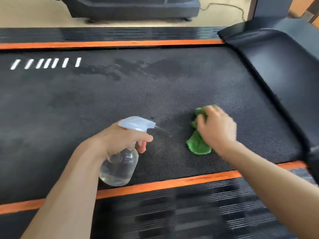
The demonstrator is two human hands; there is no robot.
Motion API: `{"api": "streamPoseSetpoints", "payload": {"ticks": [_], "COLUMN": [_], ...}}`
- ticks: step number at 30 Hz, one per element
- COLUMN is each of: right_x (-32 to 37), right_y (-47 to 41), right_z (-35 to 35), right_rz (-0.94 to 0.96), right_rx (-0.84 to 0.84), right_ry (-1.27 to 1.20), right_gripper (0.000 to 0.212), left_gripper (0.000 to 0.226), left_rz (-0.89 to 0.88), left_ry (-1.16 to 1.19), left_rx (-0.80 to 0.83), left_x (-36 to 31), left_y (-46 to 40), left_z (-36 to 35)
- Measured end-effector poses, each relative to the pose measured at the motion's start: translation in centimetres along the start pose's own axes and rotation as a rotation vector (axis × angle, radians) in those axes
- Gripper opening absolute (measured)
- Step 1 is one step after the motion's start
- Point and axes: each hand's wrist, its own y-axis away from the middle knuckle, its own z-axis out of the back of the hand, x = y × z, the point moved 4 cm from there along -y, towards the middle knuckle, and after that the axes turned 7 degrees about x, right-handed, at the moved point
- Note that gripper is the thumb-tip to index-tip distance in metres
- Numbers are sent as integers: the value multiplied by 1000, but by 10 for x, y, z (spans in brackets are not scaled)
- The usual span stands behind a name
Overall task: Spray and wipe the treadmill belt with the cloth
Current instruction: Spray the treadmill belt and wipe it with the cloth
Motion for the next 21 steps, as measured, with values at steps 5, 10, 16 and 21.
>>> {"api": "streamPoseSetpoints", "payload": {"ticks": [5, 10, 16, 21], "right_x": [125, 48, -49, 64], "right_y": [42, 42, 8, 34], "right_z": [-30, -17, 10, -16], "right_rz": [589, 704, 4, 392], "right_rx": [122, 87, 6, 159], "right_ry": [-53, 71, 157, -1], "right_gripper": [21, 25, 28, 26], "left_gripper": [40, 19, 35, 38], "left_rz": [50, -46, -106, -66], "left_ry": [96, 179, 133, 100], "left_rx": [-41, 9, -135, -193], "left_x": [92, 92, 23, 15], "left_y": [-31, 0, 32, 32], "left_z": [49, 51, 31, 31]}}
